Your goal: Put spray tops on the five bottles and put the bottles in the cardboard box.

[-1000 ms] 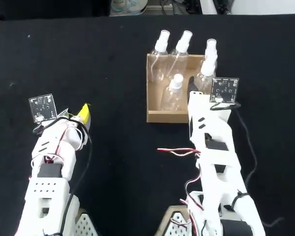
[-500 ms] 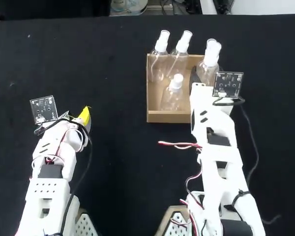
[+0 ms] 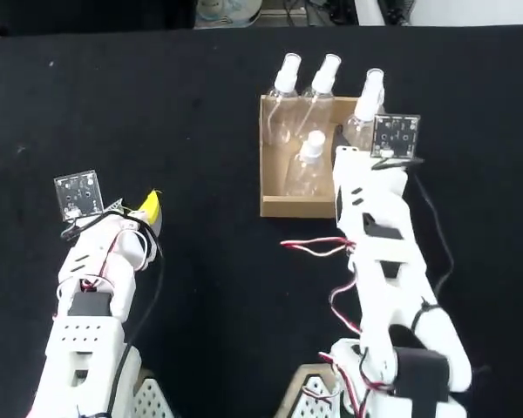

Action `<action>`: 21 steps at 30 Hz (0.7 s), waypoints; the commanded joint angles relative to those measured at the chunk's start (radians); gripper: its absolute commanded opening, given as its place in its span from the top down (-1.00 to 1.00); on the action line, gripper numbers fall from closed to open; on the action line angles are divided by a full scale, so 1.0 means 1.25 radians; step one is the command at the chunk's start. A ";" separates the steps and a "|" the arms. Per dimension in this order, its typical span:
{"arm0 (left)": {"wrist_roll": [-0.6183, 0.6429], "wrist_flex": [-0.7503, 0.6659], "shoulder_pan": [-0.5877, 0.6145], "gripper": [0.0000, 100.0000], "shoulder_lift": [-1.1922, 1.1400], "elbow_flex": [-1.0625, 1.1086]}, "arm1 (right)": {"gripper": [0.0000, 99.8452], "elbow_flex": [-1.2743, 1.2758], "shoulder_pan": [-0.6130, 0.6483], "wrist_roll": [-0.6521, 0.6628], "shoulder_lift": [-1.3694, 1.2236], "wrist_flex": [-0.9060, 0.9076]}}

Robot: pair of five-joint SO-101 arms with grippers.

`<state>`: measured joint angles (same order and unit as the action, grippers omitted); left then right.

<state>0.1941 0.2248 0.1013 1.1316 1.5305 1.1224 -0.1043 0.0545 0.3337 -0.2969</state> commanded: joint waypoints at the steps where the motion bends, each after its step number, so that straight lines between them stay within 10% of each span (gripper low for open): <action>1: 0.009 -0.018 0.001 0.62 0.011 -0.009 | 0.98 -0.046 -0.001 0.005 -0.008 -0.011; 21: 0.009 -0.018 0.002 0.62 0.011 -0.010 | 0.98 0.094 -0.002 0.005 -0.009 -0.214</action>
<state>0.1941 0.2248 0.1013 1.1316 1.5305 1.1991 -0.1043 0.0606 0.3168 -0.4212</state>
